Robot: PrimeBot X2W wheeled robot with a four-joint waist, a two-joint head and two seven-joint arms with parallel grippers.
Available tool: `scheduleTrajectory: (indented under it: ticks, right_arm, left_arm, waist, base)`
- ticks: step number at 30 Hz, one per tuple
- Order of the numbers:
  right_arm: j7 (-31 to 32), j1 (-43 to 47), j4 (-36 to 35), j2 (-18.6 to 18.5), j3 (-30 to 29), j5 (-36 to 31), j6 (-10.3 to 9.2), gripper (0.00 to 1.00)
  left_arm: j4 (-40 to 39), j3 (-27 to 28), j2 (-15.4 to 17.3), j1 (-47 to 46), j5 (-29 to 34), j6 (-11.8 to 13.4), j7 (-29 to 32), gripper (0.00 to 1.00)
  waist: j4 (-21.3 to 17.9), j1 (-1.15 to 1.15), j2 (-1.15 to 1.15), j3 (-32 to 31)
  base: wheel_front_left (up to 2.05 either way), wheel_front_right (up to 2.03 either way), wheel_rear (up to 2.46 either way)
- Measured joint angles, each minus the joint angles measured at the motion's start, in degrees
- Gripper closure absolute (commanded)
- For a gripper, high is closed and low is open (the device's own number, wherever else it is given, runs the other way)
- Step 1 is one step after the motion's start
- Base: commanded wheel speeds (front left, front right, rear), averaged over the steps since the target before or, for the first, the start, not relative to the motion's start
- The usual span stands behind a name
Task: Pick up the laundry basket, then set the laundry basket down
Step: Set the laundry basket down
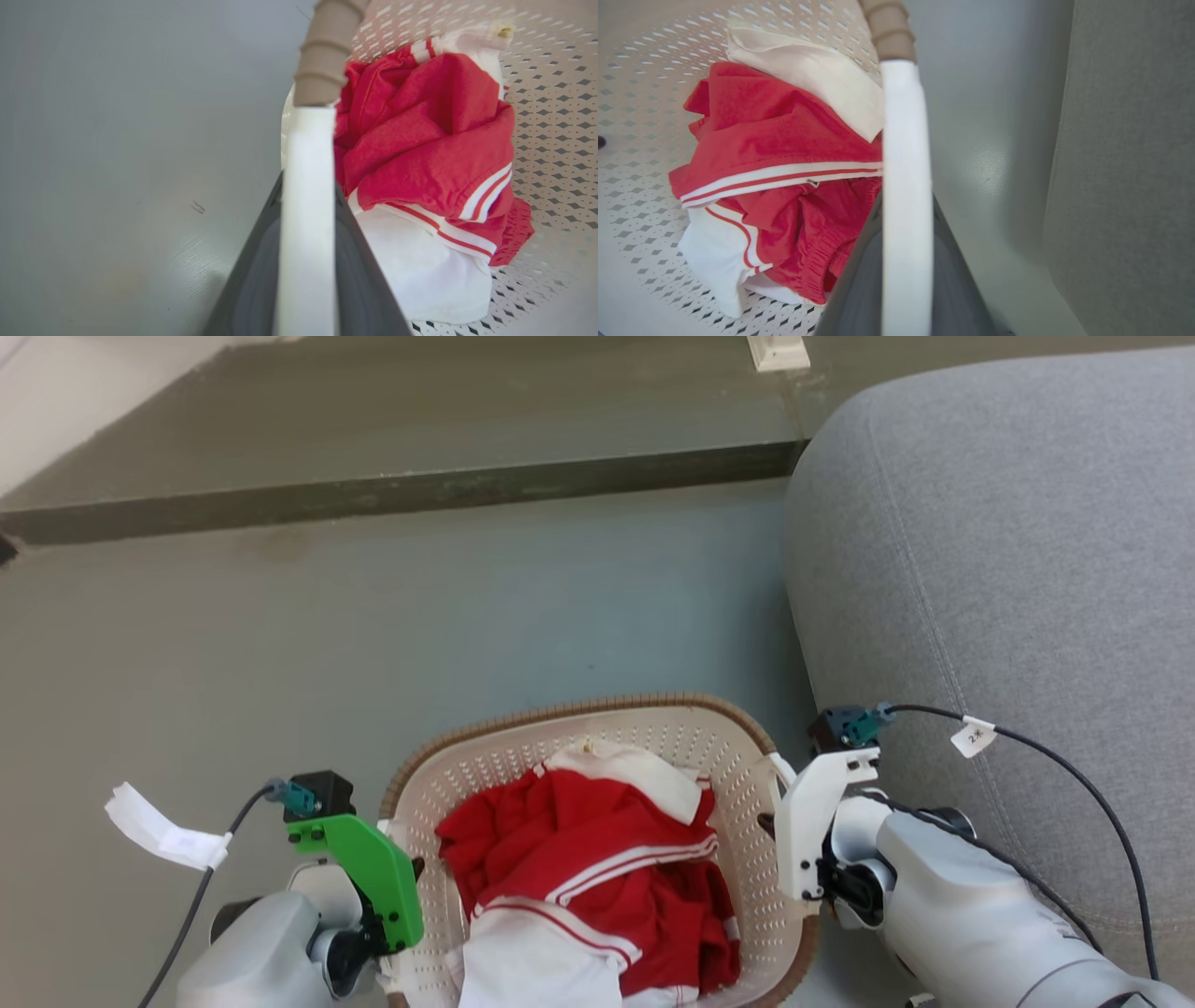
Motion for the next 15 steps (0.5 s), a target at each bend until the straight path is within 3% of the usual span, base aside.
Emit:
scheduleTrajectory:
  ticks: [15]
  right_arm:
    - [-5.3, -3.3, -2.3, -0.1, -0.1, 0.8, -1.94, 1.00]
  left_arm:
    - [-2.1, -0.3, 2.0, -4.5, 0.0, 0.0, -5.4, 1.00]
  waist:
    - [-0.6, 0.00, 0.00, 8.3]
  base:
    - [0.00, 0.00, 0.00]
